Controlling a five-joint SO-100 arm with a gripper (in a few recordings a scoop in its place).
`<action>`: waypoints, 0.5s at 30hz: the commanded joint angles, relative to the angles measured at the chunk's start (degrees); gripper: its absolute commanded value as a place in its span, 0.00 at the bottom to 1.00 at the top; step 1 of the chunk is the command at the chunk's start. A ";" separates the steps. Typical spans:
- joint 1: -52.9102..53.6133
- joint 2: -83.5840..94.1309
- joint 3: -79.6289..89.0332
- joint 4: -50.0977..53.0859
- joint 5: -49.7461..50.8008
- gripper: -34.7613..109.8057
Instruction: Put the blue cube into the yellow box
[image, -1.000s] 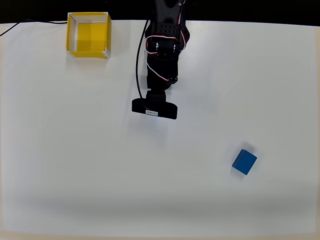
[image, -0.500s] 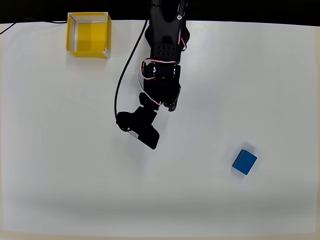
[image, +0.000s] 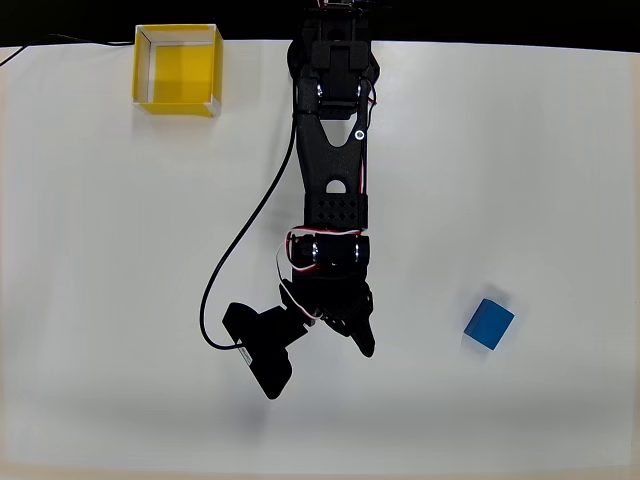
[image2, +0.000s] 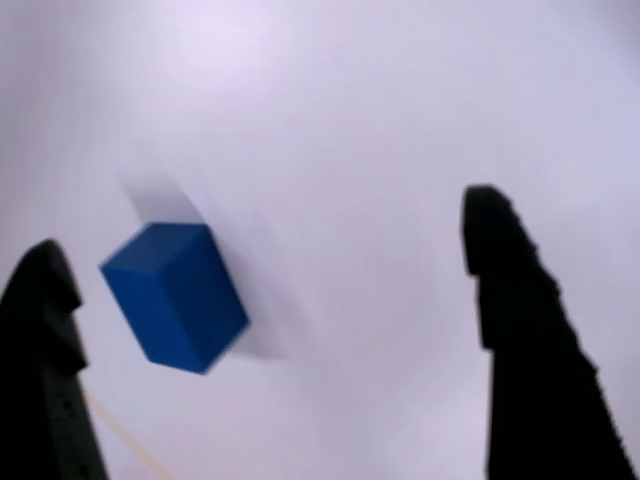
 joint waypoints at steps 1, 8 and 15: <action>-3.78 -2.02 -14.50 0.62 0.79 0.60; -10.72 -12.04 -25.05 1.32 1.67 0.66; -17.93 -21.09 -34.45 2.90 3.16 0.68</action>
